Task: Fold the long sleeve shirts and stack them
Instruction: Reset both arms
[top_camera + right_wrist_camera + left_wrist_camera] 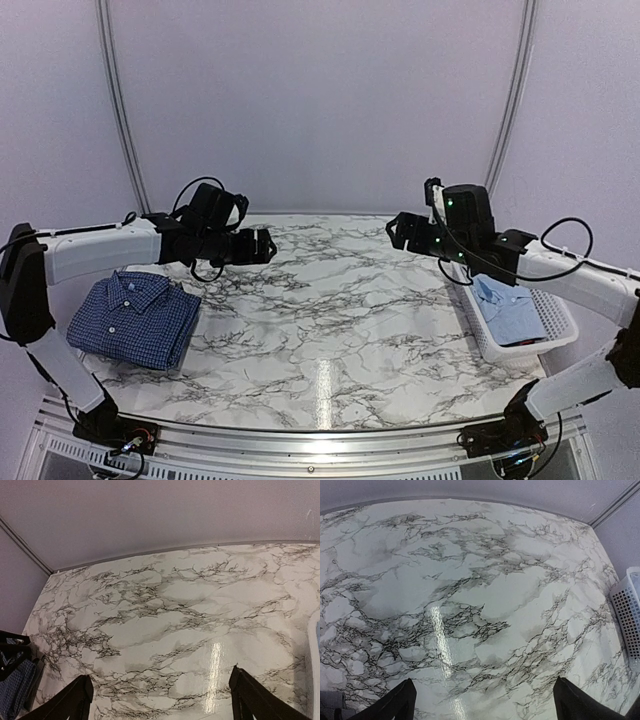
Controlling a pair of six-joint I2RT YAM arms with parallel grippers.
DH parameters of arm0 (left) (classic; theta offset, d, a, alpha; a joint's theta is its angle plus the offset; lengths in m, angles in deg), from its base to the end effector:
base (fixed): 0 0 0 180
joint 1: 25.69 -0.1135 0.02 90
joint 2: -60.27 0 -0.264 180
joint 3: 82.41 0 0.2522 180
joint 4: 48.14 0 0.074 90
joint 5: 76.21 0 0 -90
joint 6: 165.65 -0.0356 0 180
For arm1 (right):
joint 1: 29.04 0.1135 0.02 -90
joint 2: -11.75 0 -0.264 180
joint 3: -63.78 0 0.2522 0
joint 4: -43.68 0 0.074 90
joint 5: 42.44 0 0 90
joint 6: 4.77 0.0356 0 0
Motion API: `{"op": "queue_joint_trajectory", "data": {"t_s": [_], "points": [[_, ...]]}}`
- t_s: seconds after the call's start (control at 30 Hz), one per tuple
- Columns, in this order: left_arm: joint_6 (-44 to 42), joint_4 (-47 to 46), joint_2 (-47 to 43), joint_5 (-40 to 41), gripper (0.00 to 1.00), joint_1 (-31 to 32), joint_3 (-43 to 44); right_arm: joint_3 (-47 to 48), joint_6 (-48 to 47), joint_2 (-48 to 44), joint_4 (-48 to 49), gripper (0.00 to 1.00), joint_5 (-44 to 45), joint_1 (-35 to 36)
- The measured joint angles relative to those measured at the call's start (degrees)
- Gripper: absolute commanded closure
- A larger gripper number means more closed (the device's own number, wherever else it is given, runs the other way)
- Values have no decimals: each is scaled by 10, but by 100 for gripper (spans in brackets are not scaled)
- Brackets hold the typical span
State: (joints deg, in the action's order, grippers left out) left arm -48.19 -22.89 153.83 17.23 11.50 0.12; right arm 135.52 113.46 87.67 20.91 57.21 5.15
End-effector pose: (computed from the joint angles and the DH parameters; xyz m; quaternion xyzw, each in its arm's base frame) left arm 0.2978 -0.2233 0.2639 0.0621 0.8896 -0.2189 0.3959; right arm 0.2553 0.1662 0.3017 -0.0002 0.8505 0.2087 0.4828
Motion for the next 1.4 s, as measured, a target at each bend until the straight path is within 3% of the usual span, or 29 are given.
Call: {"op": "queue_joint_trajectory", "data": {"t_s": [0.63,1.4], "points": [[-30,-71,-94,27,1,0,-7,-61,-49,-178,33,2,87,0],[-30,-74,-104,33,1,0,-21,-65,-65,-198,34,1,140,0]]}}
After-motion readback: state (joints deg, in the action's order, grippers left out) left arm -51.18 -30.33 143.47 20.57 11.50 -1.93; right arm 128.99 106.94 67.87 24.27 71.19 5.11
